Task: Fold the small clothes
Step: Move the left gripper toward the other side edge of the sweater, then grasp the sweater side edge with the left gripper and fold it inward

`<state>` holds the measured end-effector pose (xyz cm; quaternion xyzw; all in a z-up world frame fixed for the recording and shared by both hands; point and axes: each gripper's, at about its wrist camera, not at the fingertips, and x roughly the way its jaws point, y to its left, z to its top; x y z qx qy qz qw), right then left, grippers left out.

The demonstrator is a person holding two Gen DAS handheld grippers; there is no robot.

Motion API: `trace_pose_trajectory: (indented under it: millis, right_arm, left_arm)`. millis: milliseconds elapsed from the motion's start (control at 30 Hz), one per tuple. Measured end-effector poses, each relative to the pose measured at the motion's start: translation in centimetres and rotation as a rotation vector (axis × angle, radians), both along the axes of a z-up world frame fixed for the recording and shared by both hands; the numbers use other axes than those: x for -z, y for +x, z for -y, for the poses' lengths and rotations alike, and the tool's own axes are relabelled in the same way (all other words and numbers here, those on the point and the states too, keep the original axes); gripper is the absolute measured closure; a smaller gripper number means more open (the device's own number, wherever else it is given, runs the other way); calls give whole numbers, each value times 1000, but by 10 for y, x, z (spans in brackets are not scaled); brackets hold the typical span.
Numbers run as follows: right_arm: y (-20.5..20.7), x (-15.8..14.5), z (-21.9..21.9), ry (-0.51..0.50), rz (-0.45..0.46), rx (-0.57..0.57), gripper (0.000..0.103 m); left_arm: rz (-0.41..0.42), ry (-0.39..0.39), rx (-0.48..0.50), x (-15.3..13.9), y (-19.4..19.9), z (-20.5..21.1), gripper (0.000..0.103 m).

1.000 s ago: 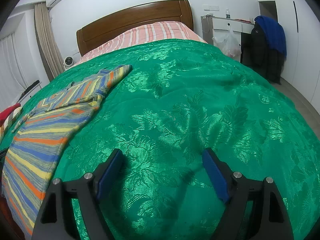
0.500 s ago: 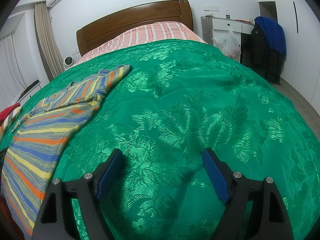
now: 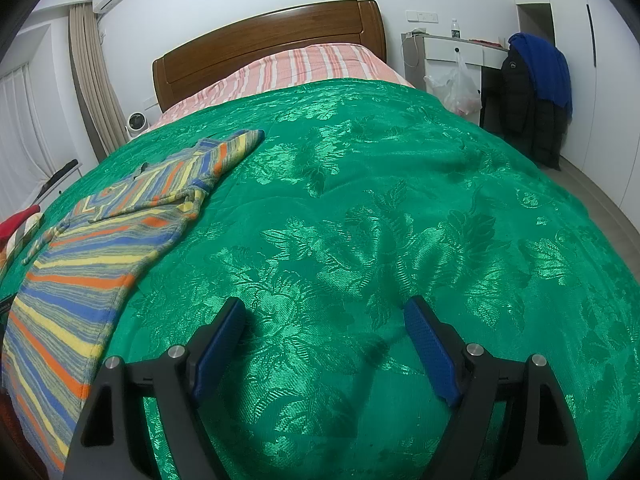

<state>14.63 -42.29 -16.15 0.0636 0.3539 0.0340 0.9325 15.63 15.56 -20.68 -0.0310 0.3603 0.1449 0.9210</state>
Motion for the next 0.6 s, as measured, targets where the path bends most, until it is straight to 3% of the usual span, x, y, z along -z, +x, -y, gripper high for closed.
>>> trace_pose_trajectory:
  millis: [467, 600]
  right_arm:
    - [0, 0, 0, -1, -1, 0, 22]
    - [0, 0, 0, -1, -1, 0, 22]
  left_arm:
    - [-15, -9, 6, -2, 0, 0, 0]
    - [-95, -140, 53, -18, 2, -13, 1]
